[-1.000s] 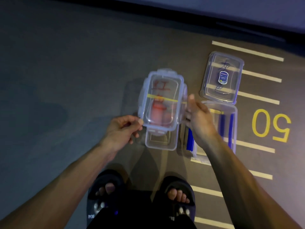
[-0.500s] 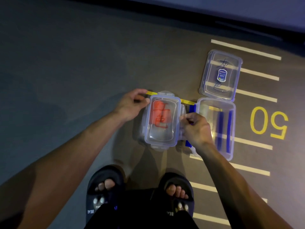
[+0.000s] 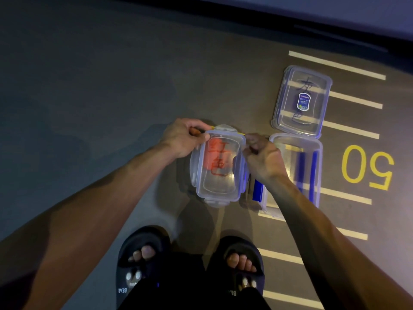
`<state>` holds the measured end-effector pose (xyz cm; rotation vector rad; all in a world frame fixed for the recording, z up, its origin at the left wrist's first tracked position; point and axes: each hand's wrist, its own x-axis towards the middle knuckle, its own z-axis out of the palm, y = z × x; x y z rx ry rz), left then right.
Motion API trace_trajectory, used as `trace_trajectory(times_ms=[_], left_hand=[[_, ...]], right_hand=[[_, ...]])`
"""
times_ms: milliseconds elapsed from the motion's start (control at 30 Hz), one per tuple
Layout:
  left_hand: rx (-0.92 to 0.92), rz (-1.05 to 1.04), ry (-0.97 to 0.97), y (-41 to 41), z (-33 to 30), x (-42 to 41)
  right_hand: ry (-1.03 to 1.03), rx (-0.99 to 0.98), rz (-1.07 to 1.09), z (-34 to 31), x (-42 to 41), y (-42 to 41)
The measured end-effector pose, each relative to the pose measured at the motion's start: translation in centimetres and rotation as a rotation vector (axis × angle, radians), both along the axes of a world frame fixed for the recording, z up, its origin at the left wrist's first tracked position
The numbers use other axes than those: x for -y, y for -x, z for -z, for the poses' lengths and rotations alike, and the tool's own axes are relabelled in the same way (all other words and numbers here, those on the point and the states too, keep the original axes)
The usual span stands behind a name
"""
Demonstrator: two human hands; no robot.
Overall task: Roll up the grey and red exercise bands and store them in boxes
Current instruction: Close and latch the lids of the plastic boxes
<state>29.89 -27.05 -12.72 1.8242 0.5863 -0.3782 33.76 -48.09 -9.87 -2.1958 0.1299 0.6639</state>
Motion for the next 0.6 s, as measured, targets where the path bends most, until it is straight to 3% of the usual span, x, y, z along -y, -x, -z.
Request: trace_trajectory(times_ms=[100,300,467,600], left_hand=[[-0.007,0.014,-0.008,-0.1,-0.2,-0.1],[-0.033,0.008,-0.002,-0.3,-0.4,0.2],[-0.043,-0.135,-0.125,1.0,-0.5,0.8],[-0.095,-0.201,-0.095,1.8,-0.8,1.5]], right_hand=[[0.109,-0.004,-0.034,0.5,0.0,-1.2],[0.131,-0.065,-0.017,0.6,0.2,-2.1],[0.483,0.184,-0.185,0.4,0.4,-1.2],[0.370,0.130,-0.093,0.8,0.9,1.0]])
